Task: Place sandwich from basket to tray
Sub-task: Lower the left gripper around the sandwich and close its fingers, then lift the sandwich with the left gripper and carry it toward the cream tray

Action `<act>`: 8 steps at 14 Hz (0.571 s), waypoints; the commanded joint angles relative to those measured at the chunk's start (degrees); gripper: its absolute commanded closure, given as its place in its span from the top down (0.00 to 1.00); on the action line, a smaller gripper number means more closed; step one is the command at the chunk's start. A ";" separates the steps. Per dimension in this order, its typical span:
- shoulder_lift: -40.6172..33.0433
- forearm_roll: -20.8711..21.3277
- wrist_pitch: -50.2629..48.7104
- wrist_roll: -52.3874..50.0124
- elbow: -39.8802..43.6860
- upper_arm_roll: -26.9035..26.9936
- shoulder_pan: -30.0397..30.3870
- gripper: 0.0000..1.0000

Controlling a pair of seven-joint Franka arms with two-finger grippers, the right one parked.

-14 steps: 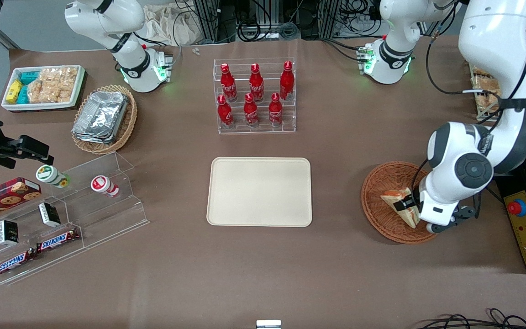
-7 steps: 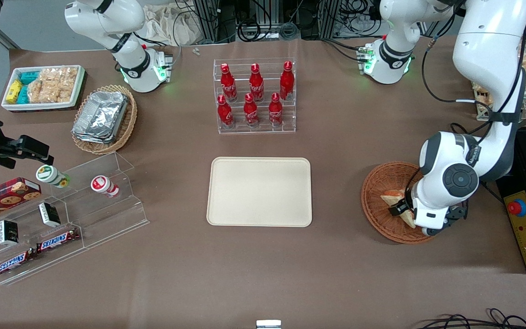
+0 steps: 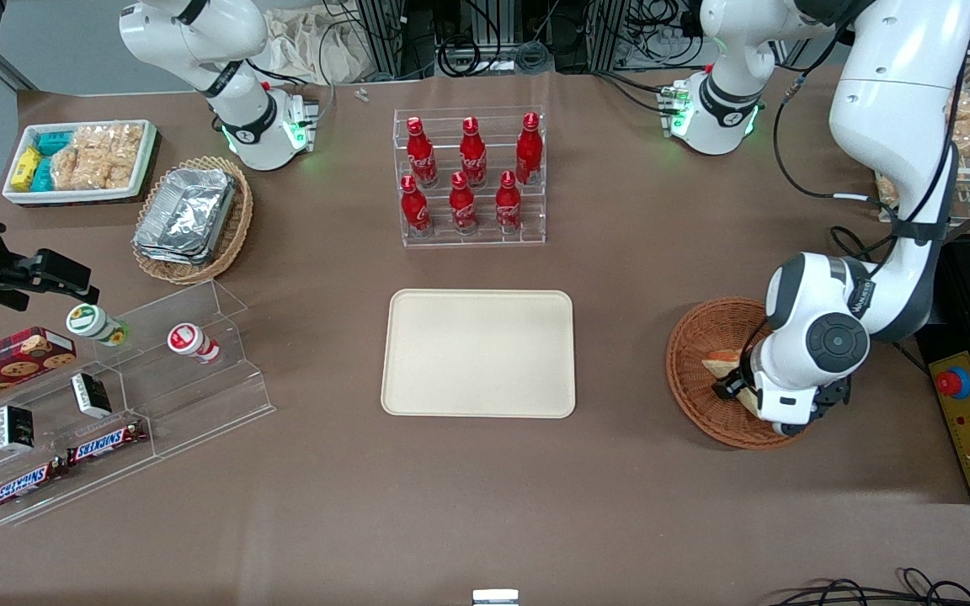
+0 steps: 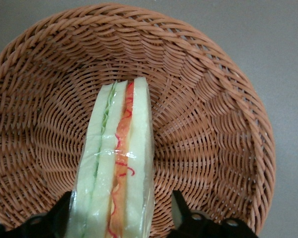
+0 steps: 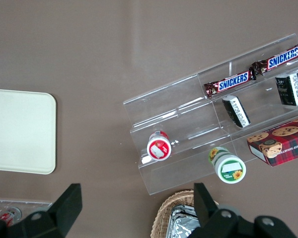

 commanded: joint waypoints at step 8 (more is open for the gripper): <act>-5.07 0.62 -15.79 -1.31 10.92 -1.02 -0.33 0.00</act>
